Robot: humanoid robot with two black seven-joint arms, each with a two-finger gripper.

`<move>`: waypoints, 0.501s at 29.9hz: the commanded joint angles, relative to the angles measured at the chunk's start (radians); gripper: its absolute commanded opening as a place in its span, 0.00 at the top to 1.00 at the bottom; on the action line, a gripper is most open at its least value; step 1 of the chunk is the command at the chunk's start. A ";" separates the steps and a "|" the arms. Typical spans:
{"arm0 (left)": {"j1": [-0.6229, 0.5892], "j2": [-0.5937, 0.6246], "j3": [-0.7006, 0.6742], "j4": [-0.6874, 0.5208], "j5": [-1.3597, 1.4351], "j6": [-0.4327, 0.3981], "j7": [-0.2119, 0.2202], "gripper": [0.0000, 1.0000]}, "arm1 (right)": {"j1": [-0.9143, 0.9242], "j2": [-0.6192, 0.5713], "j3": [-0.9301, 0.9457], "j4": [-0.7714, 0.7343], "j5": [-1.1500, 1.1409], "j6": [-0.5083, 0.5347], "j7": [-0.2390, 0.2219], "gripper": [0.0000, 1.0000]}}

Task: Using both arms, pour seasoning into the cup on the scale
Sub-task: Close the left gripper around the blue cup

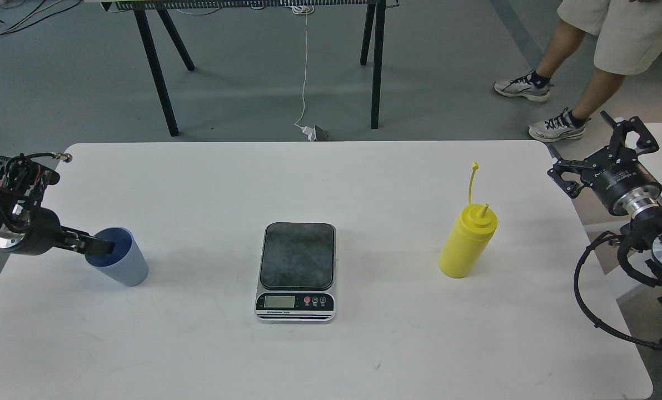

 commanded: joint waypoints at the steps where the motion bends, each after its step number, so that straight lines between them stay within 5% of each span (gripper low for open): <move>1: 0.001 0.001 0.000 0.000 0.001 0.000 0.000 0.35 | -0.001 0.000 0.000 -0.002 0.000 0.000 0.001 0.01; 8: -0.004 0.000 -0.001 0.000 0.000 0.000 0.000 0.42 | -0.002 0.001 0.000 -0.003 0.000 0.000 0.001 0.01; 12: -0.001 -0.002 -0.001 0.000 -0.002 0.000 0.000 0.60 | -0.004 0.001 -0.001 -0.005 0.000 0.000 0.001 0.01; 15: -0.001 -0.002 -0.001 -0.002 -0.003 0.000 0.000 0.62 | -0.009 0.001 0.000 -0.006 0.000 0.000 0.001 0.01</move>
